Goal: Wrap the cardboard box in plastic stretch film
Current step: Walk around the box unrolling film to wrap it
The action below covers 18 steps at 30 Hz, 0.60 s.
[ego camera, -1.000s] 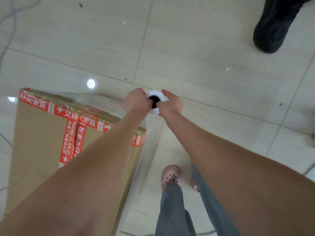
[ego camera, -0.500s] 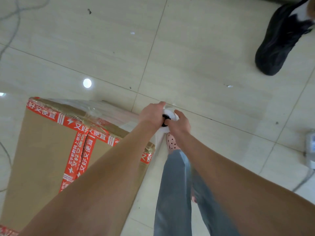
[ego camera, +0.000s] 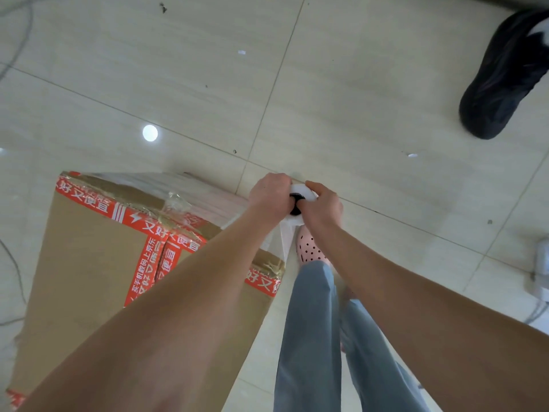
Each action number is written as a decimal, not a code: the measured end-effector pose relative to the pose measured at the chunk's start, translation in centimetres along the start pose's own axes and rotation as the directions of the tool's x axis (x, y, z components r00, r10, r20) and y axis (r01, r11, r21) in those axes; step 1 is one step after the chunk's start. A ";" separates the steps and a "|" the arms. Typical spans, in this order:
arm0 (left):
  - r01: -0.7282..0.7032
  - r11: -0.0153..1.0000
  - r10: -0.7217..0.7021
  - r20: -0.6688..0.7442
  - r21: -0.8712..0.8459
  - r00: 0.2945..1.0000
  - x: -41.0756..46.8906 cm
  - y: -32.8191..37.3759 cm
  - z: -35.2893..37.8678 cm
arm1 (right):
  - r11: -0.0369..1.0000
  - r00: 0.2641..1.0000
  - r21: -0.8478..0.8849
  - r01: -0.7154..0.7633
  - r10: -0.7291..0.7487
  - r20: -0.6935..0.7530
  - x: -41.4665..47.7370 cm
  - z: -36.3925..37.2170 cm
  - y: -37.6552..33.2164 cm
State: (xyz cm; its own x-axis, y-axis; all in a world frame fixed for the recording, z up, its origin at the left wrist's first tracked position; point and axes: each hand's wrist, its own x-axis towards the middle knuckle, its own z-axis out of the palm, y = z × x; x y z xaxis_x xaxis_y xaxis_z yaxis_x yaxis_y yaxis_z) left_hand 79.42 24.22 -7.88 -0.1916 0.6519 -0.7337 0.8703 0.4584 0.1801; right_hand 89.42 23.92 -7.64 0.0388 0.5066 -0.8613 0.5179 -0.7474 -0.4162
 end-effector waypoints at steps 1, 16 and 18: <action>0.040 0.999 -0.040 -0.004 -0.024 0.999 0.1 -0.3 0.0 | 1.000 1.000 -0.015 0.017 -0.017 -0.004 0.2 0.1 -0.2; -0.164 0.951 0.188 -0.068 0.262 0.980 1.4 -0.3 -0.6 | 0.958 0.991 -0.258 0.125 -0.109 0.075 1.8 -0.1 -2.5; -0.187 0.915 0.216 -0.043 0.358 0.975 1.9 0.1 -1.0 | 0.943 0.991 -0.306 0.128 -0.108 0.082 2.1 -0.1 -2.8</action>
State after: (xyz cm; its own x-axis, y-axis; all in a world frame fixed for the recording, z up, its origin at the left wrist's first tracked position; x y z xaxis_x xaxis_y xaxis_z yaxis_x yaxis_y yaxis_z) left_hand 78.68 26.13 -8.58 -0.0184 0.7610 -0.6485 0.9944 0.0815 0.0674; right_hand 88.17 27.08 -8.25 -0.0875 0.5475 -0.8323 0.7549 -0.5087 -0.4140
